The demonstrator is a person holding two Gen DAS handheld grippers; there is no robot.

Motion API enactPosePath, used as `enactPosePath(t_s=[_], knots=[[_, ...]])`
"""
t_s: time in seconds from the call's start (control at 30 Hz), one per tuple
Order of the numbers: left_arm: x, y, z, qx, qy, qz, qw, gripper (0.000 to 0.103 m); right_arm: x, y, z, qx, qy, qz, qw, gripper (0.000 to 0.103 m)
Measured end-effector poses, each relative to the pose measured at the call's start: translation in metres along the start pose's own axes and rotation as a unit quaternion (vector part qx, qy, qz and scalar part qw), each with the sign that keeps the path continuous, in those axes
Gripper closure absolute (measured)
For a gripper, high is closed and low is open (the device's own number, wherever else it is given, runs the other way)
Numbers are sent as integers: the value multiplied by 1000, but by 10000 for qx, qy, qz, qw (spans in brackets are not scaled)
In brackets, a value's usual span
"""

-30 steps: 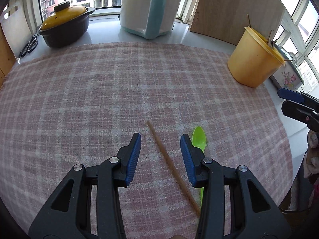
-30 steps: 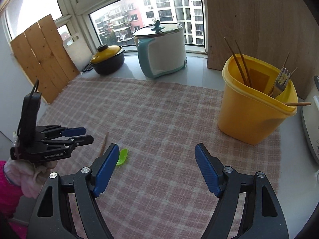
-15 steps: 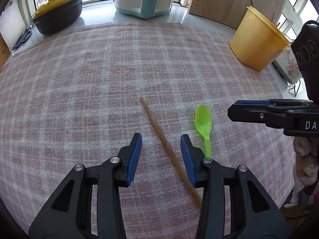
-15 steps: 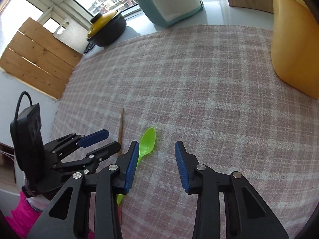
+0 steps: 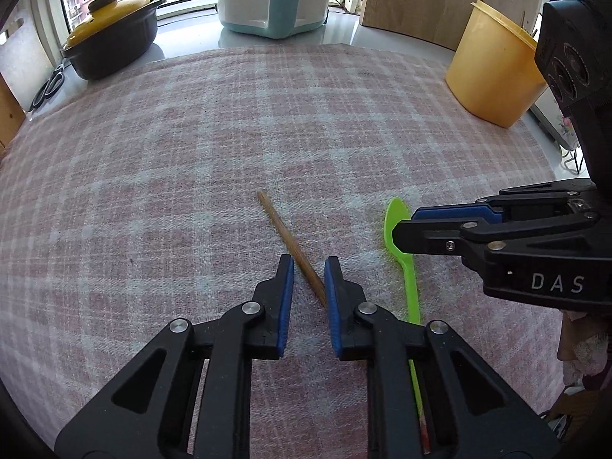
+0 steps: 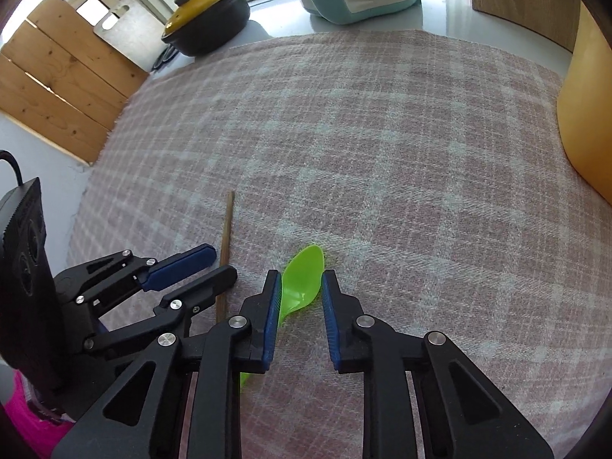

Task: Organize utensils
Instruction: 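Close the left tool on the wooden chopstick while the right tool closes on the green spoon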

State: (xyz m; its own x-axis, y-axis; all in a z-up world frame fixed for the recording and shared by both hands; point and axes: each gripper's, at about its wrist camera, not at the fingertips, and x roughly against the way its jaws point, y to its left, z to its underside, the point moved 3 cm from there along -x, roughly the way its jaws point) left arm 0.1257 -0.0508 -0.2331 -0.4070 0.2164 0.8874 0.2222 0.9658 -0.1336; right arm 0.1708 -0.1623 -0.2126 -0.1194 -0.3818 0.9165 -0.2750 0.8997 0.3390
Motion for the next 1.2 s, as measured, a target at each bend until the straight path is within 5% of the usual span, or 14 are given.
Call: enactPosePath(t_s=[0.23, 0.67, 0.8, 1.1, 1.17, 1.2], knots=[[2, 2, 0, 16, -11, 44, 10000, 92, -5, 5, -2, 160, -16, 265, 9995, 94], [4, 4, 1, 107, -68, 148, 9998, 94, -13, 13, -15, 108, 46, 102, 9999, 101], [10, 9, 2, 150, -115, 108, 9998, 103, -6, 15, -15, 170, -49, 83, 9998, 102], [6, 28, 0, 435, -9, 130, 9990, 103, 14, 16, -17, 428, -267, 276, 9983, 102], [7, 35, -3, 775, 24, 241, 9967, 90, 15, 14, -15, 434, -281, 282, 9983, 102], [6, 38, -5, 906, 79, 284, 9955, 67, 16, 13, -15, 435, -286, 294, 9982, 102]])
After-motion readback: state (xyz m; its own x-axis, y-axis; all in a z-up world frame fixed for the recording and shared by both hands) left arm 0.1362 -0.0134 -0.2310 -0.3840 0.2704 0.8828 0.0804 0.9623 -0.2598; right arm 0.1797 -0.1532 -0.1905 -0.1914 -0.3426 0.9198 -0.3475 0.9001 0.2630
